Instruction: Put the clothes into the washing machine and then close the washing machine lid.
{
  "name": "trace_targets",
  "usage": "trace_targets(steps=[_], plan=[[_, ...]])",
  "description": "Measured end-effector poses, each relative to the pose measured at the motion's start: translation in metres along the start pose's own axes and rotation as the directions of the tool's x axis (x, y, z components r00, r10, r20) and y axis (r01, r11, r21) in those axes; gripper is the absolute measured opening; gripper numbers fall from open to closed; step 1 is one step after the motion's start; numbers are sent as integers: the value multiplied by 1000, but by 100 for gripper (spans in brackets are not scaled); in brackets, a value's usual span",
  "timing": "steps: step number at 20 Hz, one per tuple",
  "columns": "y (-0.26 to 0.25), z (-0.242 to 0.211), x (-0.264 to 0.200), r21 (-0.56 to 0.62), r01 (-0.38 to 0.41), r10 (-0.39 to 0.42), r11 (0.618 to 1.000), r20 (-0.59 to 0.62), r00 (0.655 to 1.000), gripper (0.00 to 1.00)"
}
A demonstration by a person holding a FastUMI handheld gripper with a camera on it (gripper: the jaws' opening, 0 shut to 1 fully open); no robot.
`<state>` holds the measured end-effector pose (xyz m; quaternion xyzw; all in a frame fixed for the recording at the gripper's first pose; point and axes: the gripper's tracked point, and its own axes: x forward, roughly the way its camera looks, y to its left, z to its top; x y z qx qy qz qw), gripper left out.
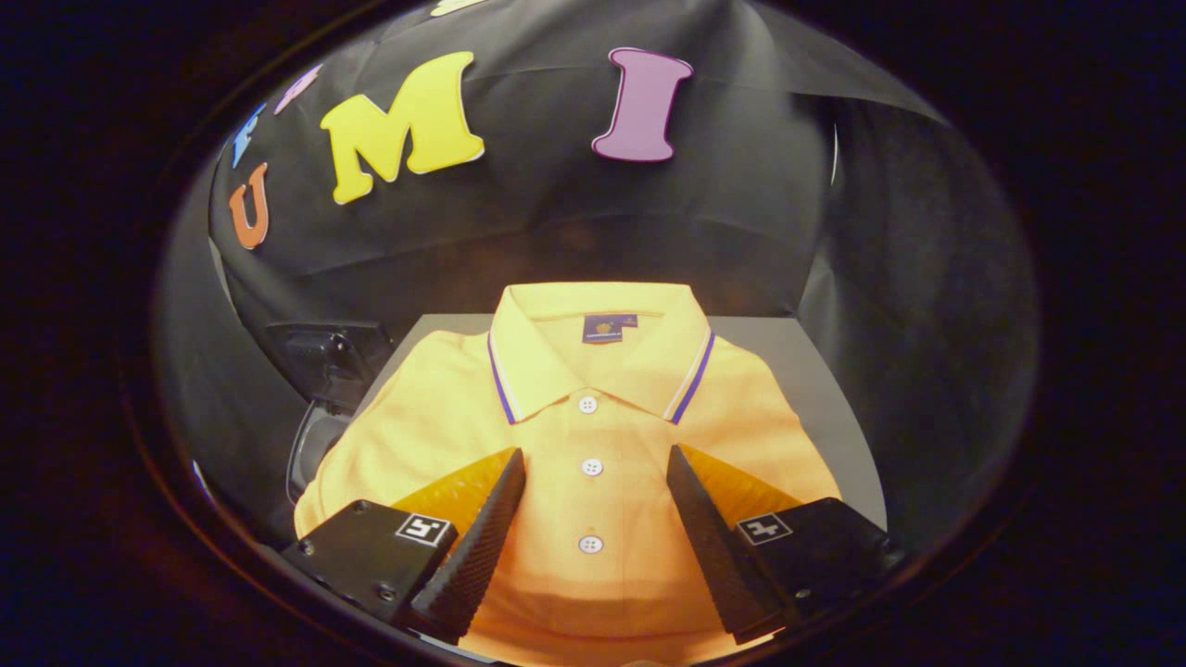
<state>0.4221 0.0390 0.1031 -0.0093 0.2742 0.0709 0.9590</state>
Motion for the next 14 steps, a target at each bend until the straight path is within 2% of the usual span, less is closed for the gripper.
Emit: trace_targets(steps=[5, 7, 9, 11, 12, 13, 14], plan=[[0, -2, -2, -3, 7, -7, 1000, -27, 1000, 91], [-6, -1, 1, 28, 39, -39, 999, -13, 999, 87], [-3, -1, -1, 23, 43, -43, 999, -15, 999, 69], [-4, -1, -1, 22, 55, -55, 998, -18, 998, 60], [-2, -3, 1, 24, 57, -57, 998, -21, 998, 40], [-2, -2, -2, 29, 63, -62, 998, -19, 998, 36], [-1, 0, -2, 14, 60, -59, 998, -20, 998, 26]])
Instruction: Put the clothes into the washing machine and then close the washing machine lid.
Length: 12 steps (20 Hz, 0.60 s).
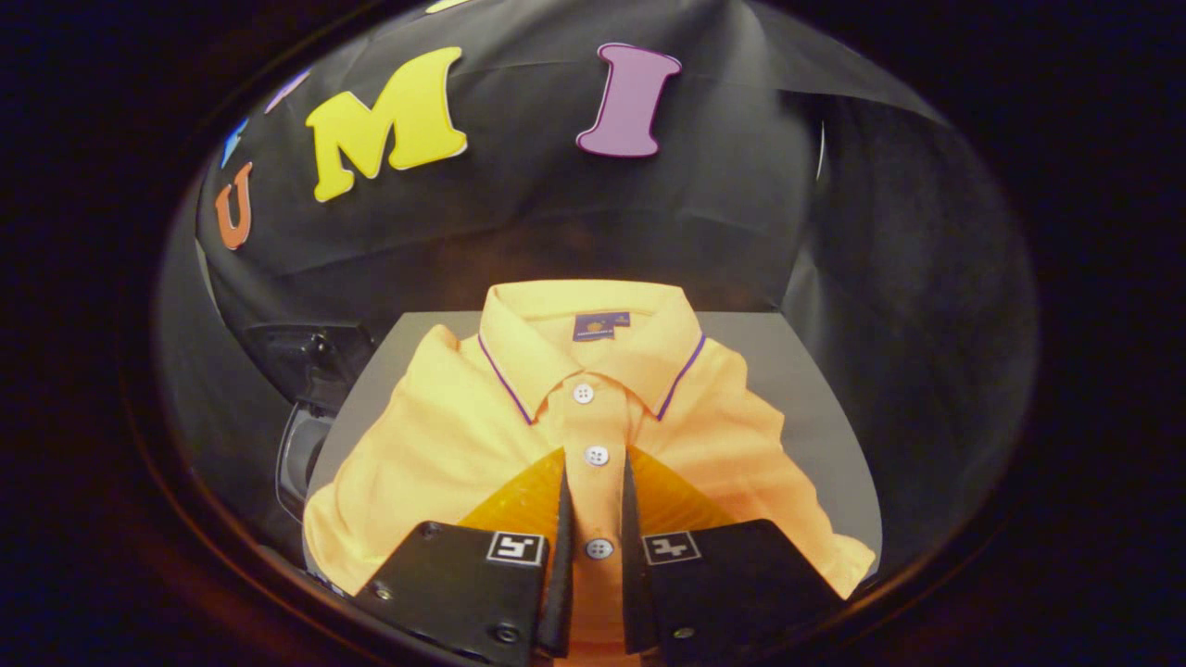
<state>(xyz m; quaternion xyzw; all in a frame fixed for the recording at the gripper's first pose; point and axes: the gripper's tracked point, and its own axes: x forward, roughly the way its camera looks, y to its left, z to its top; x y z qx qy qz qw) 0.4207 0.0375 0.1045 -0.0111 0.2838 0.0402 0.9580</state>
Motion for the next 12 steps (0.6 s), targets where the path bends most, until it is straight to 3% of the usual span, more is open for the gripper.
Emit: trace_targets(steps=[4, 12], plan=[[7, -4, -17, 31, -35, 35, 999, 9, 999, 12], [45, 28, -93, 62, -93, 81, 994, 177, 981, 10]])
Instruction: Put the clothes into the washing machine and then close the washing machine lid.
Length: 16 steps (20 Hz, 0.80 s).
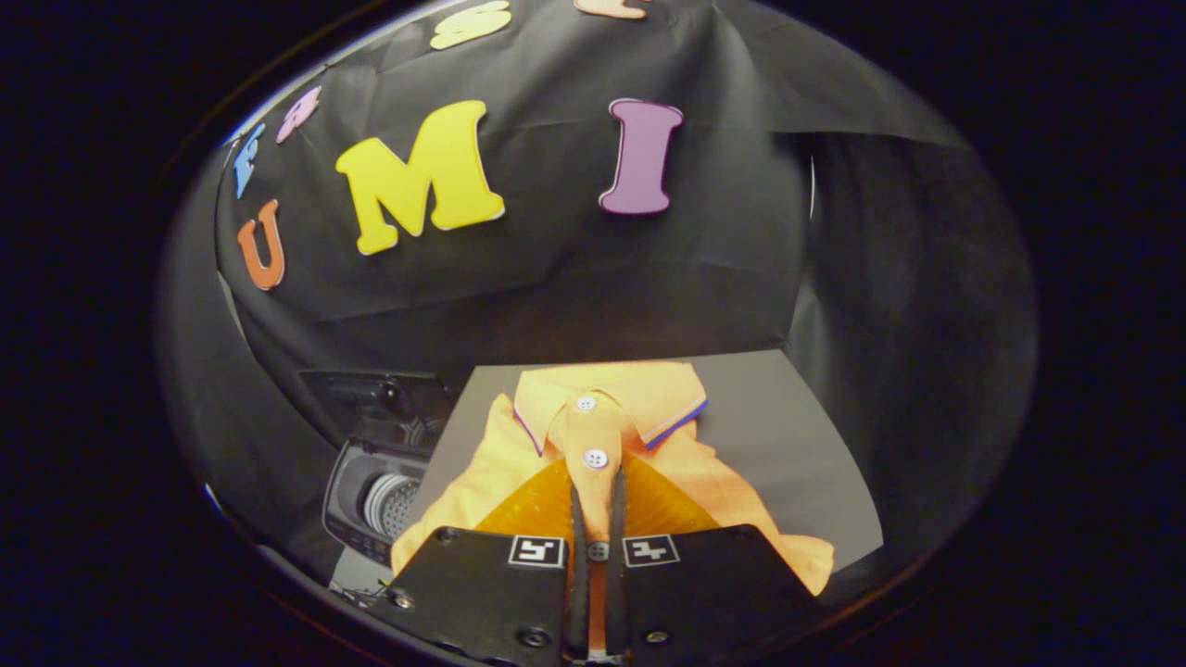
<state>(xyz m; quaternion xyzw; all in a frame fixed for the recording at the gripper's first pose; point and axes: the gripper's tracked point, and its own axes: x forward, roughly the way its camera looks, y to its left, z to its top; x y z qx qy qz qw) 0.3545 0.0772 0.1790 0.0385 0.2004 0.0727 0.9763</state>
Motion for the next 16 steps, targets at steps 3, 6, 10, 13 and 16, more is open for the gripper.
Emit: trace_targets(steps=[3, 6, 10, 13, 16], plan=[[21, 16, -28, 12, -34, 33, 999, 55, 998, 10], [47, 31, -58, 5, -62, 61, 998, 113, 992, 10], [86, 55, -96, -6, -95, 95, 995, 189, 977, 10], [125, 69, -123, -36, -133, 137, 991, 228, 964, 10], [165, 78, -143, -80, -161, 176, 984, 253, 951, 10]])
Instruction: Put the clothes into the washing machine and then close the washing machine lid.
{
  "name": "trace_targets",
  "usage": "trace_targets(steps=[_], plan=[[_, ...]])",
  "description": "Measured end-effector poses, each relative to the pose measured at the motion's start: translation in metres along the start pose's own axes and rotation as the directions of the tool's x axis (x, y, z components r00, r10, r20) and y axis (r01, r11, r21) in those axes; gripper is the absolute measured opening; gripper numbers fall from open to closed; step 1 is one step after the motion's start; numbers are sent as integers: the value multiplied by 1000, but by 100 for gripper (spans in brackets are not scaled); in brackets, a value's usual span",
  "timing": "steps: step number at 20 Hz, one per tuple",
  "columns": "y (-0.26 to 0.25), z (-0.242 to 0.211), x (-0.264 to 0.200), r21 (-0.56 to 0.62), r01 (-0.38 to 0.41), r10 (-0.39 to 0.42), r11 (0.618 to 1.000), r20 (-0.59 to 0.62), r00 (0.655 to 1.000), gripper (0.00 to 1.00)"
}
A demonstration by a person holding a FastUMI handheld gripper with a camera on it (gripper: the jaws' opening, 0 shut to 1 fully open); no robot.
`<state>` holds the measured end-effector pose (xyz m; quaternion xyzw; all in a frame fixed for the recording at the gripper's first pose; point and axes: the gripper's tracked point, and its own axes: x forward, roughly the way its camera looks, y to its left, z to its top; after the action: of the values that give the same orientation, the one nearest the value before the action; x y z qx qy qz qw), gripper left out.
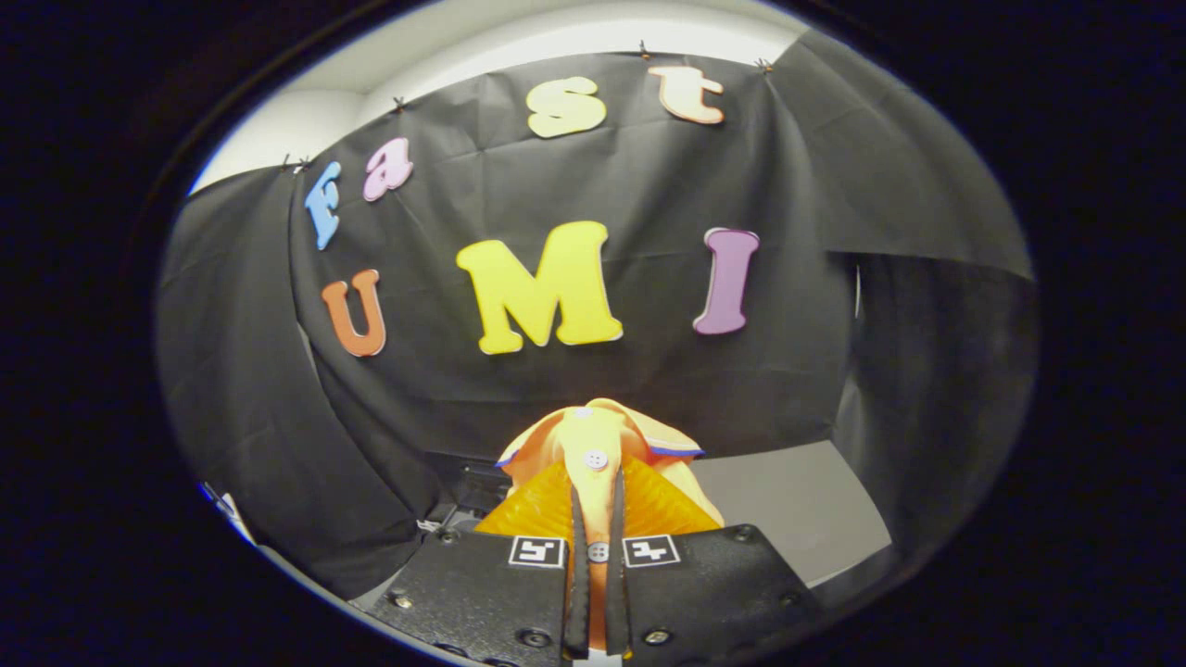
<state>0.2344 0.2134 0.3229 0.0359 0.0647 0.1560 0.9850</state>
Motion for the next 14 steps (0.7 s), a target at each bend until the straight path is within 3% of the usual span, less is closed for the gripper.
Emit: trace_targets(steps=[7, 14], plan=[[102, 1, 14, -26, -131, 131, 991, -13, 991, 10], [173, -45, 65, 5, -250, 250, 968, -108, 962, 10]])
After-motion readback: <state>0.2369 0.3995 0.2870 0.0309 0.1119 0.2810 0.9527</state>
